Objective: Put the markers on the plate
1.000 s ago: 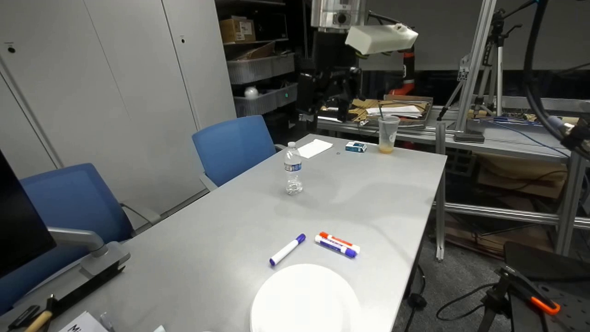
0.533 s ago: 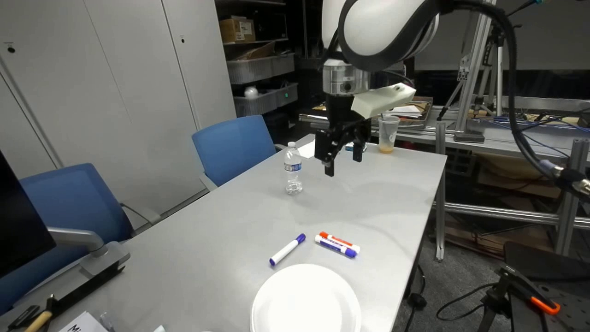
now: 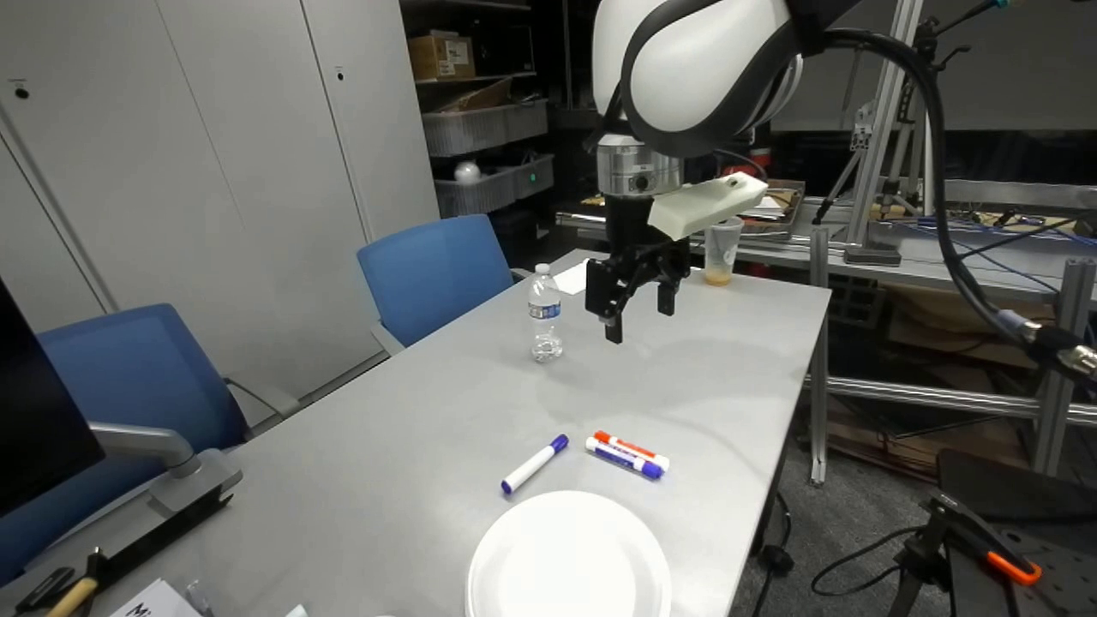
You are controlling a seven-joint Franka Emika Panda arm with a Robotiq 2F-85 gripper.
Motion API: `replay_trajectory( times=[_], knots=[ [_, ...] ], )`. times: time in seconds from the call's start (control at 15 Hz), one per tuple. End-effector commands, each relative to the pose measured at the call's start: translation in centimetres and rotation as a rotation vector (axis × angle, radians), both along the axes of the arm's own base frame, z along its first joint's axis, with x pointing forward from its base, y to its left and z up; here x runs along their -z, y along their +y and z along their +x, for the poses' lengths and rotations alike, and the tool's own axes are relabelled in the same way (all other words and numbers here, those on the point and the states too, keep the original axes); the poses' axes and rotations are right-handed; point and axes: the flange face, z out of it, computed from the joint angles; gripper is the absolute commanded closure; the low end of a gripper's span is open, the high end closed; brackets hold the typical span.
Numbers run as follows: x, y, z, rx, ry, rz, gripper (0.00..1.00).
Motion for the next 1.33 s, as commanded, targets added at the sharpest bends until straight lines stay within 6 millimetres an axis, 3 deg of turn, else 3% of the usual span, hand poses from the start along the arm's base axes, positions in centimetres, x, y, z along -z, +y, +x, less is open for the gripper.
replay_trajectory(
  times=[0.0, 0.27, 0.6, 1.27],
  knots=[
    [0.8, -0.2, 0.4, 0.005, 0.024, -0.014, 0.0],
    [5.7, -0.4, 1.9, 0.008, 0.113, -0.081, 0.0],
    [12.1, 0.4, 3.0, -0.08, 0.203, 0.008, 0.0],
    [19.0, -0.1, 3.9, -0.275, 0.246, 0.057, 0.0]
  ],
)
